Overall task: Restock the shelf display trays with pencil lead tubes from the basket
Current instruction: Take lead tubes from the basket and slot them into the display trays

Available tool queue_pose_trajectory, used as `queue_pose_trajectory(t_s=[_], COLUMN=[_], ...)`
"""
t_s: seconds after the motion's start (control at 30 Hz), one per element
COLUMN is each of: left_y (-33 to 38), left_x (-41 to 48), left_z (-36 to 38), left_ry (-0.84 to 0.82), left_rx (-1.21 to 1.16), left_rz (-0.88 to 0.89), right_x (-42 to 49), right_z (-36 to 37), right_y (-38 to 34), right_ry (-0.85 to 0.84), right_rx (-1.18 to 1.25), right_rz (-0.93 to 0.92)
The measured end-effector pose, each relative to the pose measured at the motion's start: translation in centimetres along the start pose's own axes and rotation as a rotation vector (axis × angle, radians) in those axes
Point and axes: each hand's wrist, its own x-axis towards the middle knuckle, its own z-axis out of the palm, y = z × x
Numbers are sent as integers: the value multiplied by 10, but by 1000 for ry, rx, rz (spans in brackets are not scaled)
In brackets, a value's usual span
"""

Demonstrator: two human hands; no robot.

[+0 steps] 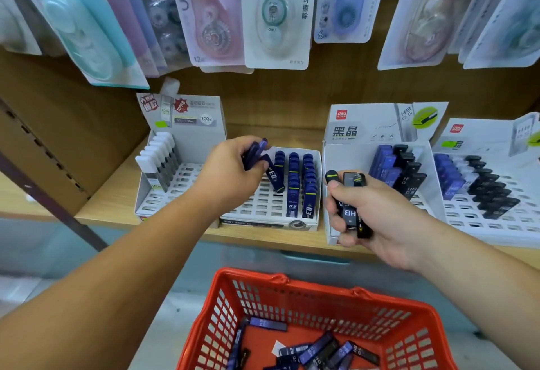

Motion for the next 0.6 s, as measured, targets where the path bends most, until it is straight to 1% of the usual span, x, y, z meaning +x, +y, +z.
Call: queue_pose_trajectory(t_s=[0.1, 0.17, 0.23, 0.3, 0.33, 0.43, 0.5, 0.6], left_y=[5, 9, 12, 12, 11, 9, 8, 2], left_x=[-5, -8, -13, -20, -24, -30, -32, -30], left_z=[-8, -12, -15, -16, -17, -13, -10, -12], left_ry=[46, 80, 93, 52, 15, -59, -50, -34], left_rx=[-124, -255, -383, -495, -555, -679, -757, -822], left_rz=[-32, -85, -150, -210, -235, -291, -307, -346], right_x=[-2, -4, -5, -4, -5, -6, -7, -7], right_z=[1, 3, 7, 14, 18, 30, 37, 46], right_y=[-1, -3, -7, -13, -16, -26, -32, -37], right_ry=[-8, 31, 139, 242, 264, 261, 264, 213], right_rx=[-79, -132, -193, -246, -234, -122, -72, 25], right_rz=[-61, -121, -191, -247, -262, -261, -239, -192])
